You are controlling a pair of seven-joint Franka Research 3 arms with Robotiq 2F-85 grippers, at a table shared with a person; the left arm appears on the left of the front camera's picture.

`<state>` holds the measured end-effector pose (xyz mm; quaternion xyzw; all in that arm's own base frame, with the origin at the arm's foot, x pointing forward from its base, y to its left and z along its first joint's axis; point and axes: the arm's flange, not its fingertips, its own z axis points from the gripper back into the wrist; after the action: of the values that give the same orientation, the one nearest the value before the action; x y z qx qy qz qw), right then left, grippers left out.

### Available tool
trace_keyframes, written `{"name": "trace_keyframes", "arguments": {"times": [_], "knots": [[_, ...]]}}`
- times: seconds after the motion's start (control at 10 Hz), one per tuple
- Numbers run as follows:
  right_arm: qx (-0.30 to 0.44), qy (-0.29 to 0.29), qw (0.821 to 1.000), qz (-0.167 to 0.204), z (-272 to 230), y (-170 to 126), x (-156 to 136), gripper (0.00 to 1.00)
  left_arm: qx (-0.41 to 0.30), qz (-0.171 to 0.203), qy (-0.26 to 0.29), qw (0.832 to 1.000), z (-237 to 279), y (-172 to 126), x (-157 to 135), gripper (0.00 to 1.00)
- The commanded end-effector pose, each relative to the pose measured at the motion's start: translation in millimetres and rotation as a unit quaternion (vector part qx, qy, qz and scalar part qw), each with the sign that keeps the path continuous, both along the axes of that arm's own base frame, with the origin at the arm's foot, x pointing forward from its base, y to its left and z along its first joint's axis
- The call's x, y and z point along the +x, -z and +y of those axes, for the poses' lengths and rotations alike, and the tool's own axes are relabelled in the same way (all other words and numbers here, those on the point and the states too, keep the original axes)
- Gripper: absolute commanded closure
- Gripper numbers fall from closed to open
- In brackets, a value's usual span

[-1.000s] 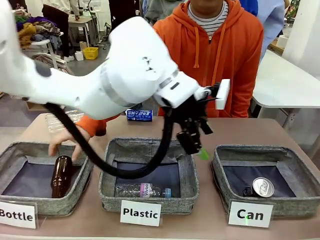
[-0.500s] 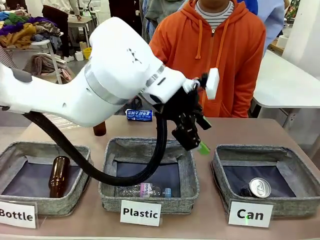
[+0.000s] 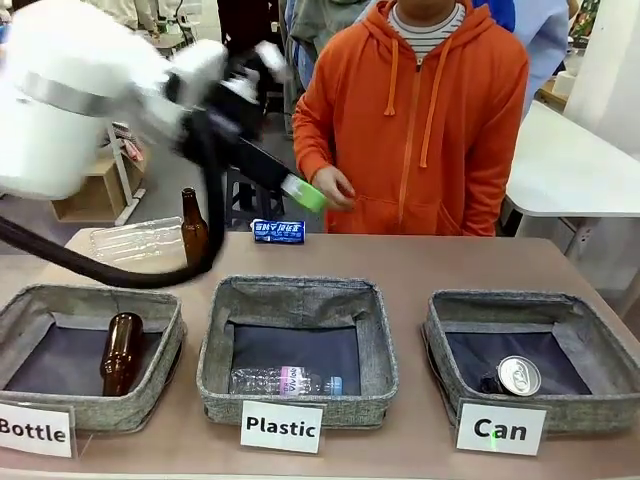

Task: Sort the can waste into the basket.
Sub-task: Pick up the can waste from the table and place it in the right Fabric basket.

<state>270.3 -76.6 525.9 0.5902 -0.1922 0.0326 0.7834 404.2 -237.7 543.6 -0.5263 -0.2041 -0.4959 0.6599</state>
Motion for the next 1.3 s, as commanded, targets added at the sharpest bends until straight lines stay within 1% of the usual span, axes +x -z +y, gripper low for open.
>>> {"name": "trace_keyframes", "arguments": {"times": [0.0, 0.2, 0.3, 0.4, 0.5, 0.6, 0.7, 0.8, 1.2], "knots": [[0.048, -0.031, 0.998, -0.009, 47.6, 10.0, 32.9, 0.0, -0.086, 0.043, -0.084, 0.992, 102.8, 10.3, -14.0, 0.0], [0.078, -0.038, 0.996, 0.005, 77.6, 22.6, 53.4, 0.0, -0.133, 0.076, -0.165, 0.974, 208.3, 43.1, -26.9, 0.0], [0.061, -0.053, 0.996, 0.022, 81.9, 40.6, 59.3, 0.0, -0.182, 0.096, -0.194, 0.959, 260.4, 65.8, -39.4, 0.0], [0.051, -0.063, 0.996, 0.038, 79.7, 58.8, 65.1, 0.0, -0.222, 0.094, -0.209, 0.948, 296.0, 86.1, -51.0, 0.0], [0.043, -0.066, 0.996, 0.046, 74.0, 75.1, 71.2, 0.0, -0.253, 0.097, -0.221, 0.937, 322.7, 105.9, -55.5, 0.0], [0.032, -0.056, 0.997, 0.051, 67.1, 87.4, 75.0, 0.0, -0.263, 0.083, -0.218, 0.936, 338.5, 124.9, -55.8, 0.0], [0.019, -0.045, 0.997, 0.065, 59.6, 94.6, 75.1, 0.0, -0.25, 0.06, -0.232, 0.938, 345.3, 140.9, -52.3, 0.0], [0.049, -0.062, 0.995, 0.064, 76.5, 76.9, 74.5, 0.0, -0.247, 0.103, -0.242, 0.933, 338.5, 112.3, -68.6, 0.0], [0.049, -0.062, 0.995, 0.064, 76.5, 76.9, 74.5, 0.0, -0.247, 0.103, -0.242, 0.933, 338.5, 112.3, -68.6, 0.0]]}}
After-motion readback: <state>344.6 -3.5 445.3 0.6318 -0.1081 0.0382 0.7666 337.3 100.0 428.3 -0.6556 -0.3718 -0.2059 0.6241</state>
